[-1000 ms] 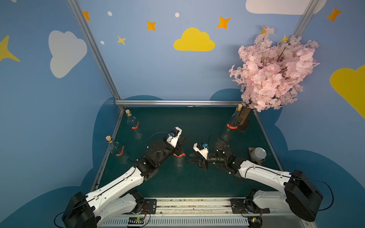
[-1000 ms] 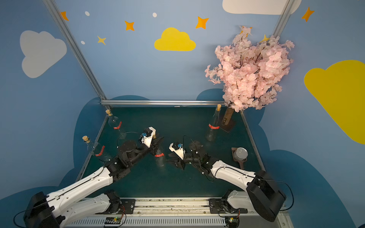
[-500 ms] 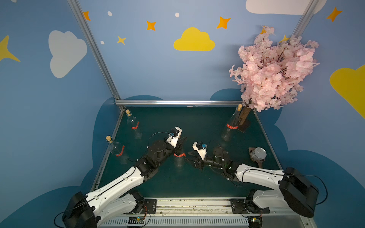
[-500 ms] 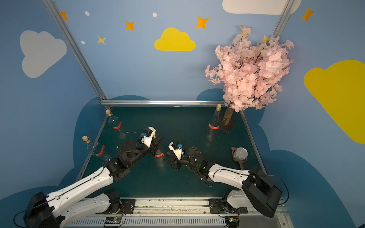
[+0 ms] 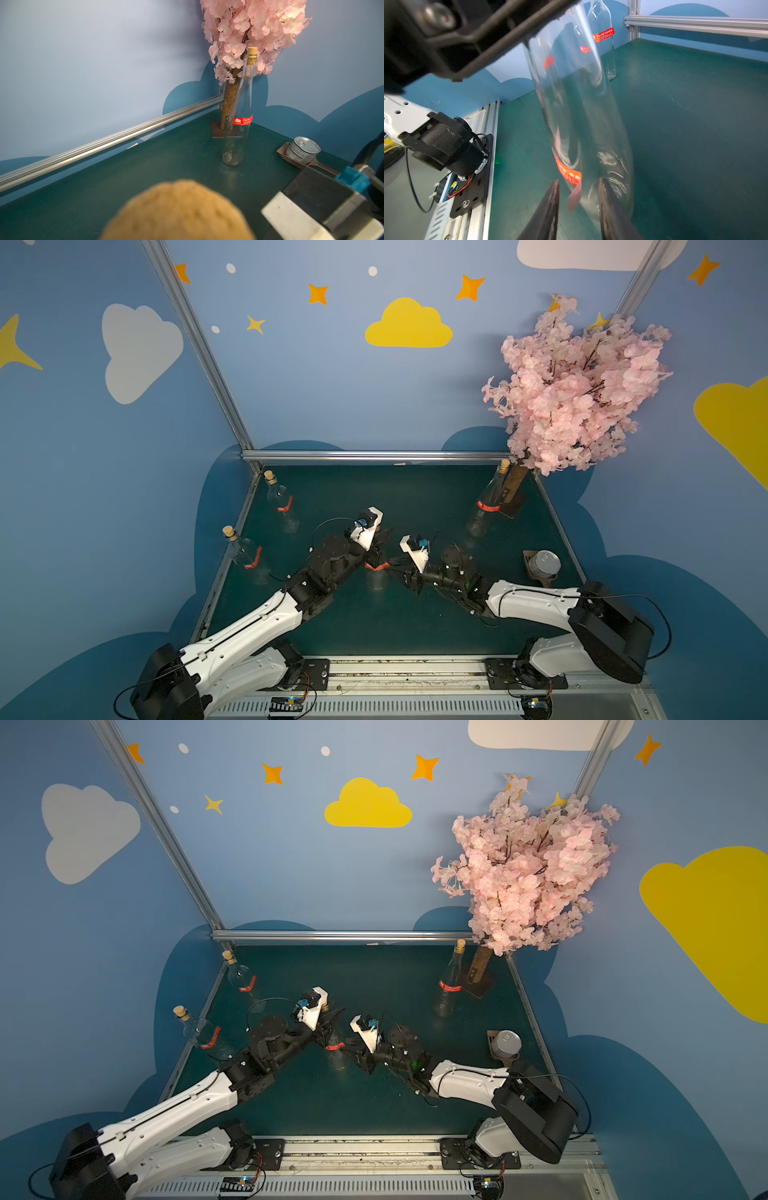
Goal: Remove the label from the bottle
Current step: Tear open the label from the bottle.
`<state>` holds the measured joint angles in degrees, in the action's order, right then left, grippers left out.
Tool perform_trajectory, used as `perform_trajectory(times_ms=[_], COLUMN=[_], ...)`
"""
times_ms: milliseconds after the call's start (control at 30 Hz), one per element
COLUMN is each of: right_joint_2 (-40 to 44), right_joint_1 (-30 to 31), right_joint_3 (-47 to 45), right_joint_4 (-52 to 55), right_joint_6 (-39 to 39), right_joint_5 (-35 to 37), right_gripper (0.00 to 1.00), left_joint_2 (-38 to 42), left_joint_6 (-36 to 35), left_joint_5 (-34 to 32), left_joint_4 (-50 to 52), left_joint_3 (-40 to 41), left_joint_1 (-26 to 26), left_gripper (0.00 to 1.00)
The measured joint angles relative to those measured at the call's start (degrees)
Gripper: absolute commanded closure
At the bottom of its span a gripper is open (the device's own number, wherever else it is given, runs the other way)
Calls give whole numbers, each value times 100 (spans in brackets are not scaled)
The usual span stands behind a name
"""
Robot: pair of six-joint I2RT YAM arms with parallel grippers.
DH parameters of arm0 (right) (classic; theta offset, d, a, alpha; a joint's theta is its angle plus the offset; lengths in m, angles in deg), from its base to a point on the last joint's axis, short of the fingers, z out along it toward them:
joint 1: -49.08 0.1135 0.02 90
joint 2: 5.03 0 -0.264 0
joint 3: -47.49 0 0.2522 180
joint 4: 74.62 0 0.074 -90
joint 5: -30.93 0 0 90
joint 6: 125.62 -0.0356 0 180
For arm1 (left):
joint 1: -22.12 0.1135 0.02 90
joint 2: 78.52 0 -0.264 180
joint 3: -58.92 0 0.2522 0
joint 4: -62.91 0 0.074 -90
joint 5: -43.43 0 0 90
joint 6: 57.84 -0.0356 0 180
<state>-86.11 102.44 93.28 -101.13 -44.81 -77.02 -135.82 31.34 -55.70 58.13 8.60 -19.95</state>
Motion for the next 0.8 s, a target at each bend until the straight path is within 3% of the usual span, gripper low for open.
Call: perform_trajectory(times_ms=[400,800], right_joint_2=[-15,-85], right_joint_1=[2,4], right_joint_3=[2,7], right_joint_4=[-24,-39], right_joint_6=[42,37], right_joint_5=[-20,-52], right_gripper=[88,100], left_joint_2=[4,4], left_joint_6=[0,0], left_joint_5=[0,-31], left_joint_4=[2,2], left_joint_3=[0,0], left_joint_1=[0,0], left_gripper=[97,97])
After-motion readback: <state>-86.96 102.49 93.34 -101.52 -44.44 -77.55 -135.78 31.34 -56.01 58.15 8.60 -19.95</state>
